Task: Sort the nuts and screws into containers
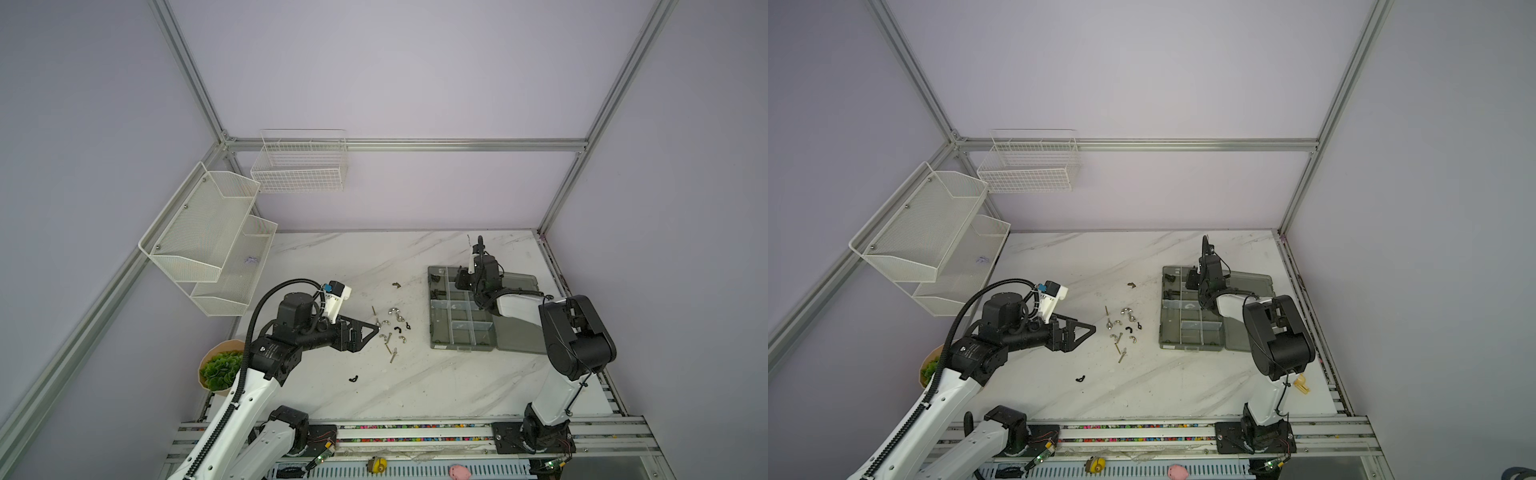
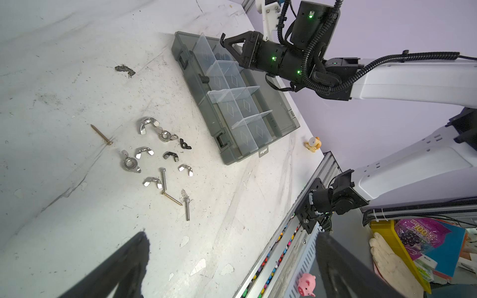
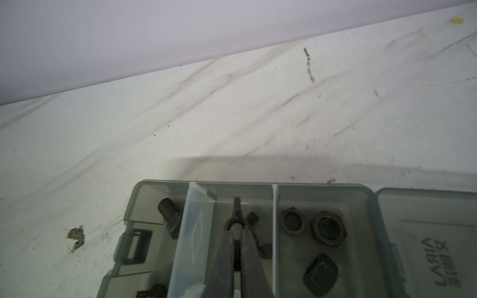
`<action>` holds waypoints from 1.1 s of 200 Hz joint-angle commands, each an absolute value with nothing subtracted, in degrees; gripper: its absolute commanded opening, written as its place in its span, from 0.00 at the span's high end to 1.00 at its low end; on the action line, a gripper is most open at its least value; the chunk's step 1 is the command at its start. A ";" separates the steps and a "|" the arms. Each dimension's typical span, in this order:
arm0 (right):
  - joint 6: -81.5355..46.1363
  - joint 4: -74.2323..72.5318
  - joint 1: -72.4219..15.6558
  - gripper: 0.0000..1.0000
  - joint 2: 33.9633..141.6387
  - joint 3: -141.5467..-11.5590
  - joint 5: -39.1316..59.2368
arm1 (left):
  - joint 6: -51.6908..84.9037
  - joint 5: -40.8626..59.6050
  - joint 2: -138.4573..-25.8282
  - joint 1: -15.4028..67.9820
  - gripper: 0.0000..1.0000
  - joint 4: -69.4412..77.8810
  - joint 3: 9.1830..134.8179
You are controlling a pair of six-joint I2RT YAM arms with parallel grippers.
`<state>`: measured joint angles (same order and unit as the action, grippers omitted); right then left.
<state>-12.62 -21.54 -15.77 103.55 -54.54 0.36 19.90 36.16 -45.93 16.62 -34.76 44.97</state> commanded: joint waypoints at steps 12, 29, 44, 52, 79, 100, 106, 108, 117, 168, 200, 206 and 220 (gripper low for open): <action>-13.62 -20.94 -14.68 0.96 105.19 -56.91 4.10 | 18.40 36.22 -45.80 16.35 0.00 -33.05 43.07; -13.28 -21.08 -14.68 0.93 104.78 -56.73 4.48 | 18.37 35.98 -46.11 16.35 0.00 -33.25 43.09; -13.10 -21.65 -14.64 0.86 104.25 -56.18 5.03 | 18.42 35.76 -46.15 16.35 0.00 -33.22 43.13; -13.09 -21.79 -14.59 0.83 103.86 -56.14 5.40 | 18.29 35.71 -46.26 16.35 0.00 -33.31 43.19; -12.75 -22.05 -14.57 0.78 102.68 -55.68 4.86 | 18.28 34.67 -45.78 16.41 0.00 -33.40 43.12; -12.83 -22.87 -14.51 0.71 101.37 -54.74 5.74 | 18.15 34.42 -46.06 16.36 0.01 -33.57 43.21; -12.83 -23.72 -14.56 0.70 100.48 -54.06 6.32 | 18.19 34.67 -46.15 16.33 0.00 -33.58 43.23; -12.83 -24.04 -14.54 0.69 100.11 -53.77 6.55 | 18.15 34.70 -46.19 16.34 0.00 -33.58 43.22; -13.00 -26.45 -14.55 0.66 98.27 -51.89 7.16 | 18.24 34.64 -46.23 16.39 0.00 -33.63 43.15; -16.34 -36.83 -15.02 0.59 92.40 -45.08 17.02 | 18.51 32.58 -45.47 16.39 0.00 -34.23 43.27; -13.90 -34.82 -18.86 0.59 91.27 -44.92 16.80 | 18.46 31.11 -44.78 16.35 0.00 -34.49 43.33; -12.84 -34.66 -20.45 0.59 90.93 -44.89 15.96 | 18.62 31.11 -44.71 16.38 0.00 -34.54 43.41; -8.75 -33.34 -25.17 0.59 90.32 -45.53 12.08 | 18.99 30.44 -44.31 16.39 0.00 -34.54 43.16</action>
<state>-13.91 -32.75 -18.85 92.62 -45.45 14.35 19.70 31.51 -45.41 16.62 -35.33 44.97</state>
